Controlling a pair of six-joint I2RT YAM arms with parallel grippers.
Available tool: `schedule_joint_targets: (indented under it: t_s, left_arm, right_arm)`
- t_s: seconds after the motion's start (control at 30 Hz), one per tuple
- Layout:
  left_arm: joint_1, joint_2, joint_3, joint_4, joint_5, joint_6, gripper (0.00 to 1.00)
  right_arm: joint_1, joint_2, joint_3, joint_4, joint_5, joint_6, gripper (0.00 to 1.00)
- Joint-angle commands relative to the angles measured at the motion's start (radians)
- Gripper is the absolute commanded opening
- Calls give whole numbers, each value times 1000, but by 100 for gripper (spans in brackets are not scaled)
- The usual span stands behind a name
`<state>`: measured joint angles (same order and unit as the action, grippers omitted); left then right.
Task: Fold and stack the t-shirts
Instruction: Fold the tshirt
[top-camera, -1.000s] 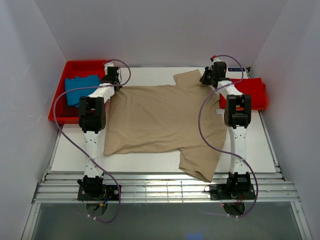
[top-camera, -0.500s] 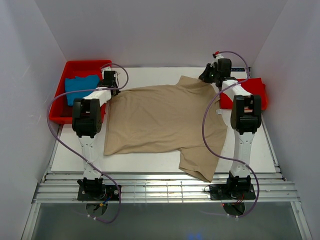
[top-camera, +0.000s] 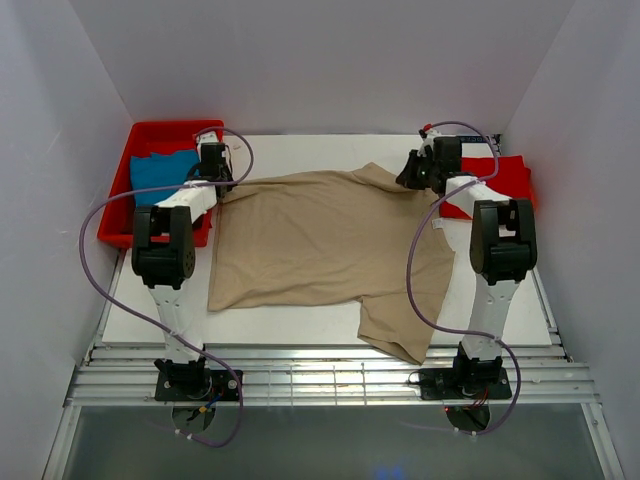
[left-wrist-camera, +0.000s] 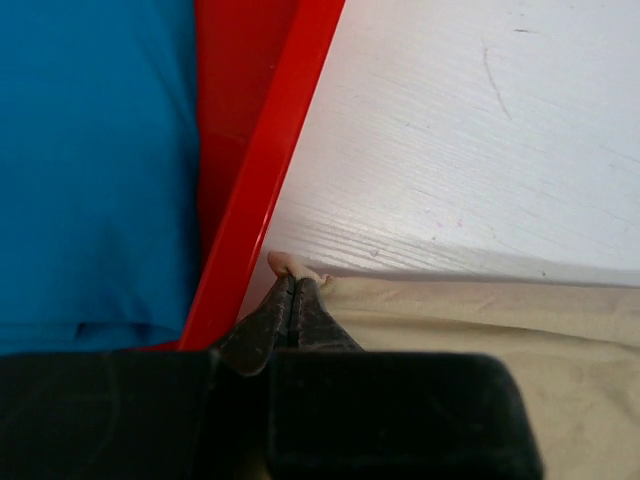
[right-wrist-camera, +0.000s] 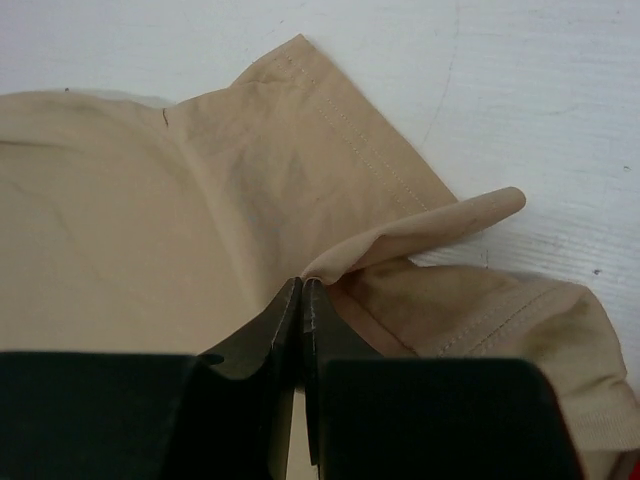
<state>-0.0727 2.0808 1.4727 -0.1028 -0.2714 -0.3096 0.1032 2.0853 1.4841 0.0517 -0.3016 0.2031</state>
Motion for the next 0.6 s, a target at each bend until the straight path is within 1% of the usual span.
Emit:
schedule_joint_targets:
  t_s: [0.0, 0.3, 0.57]
  left_arm:
    - [-2, -108, -29, 38, 15, 17, 0]
    - [-15, -160, -130, 37, 60, 17, 0]
    - [-22, -237, -239, 23, 34, 14, 0]
  right_arm:
    - [1, -91, -42, 30, -8, -34, 8]
    - [1, -194, -162, 19, 5, -59, 8]
    - [1, -280, -275, 11, 13, -77, 8]
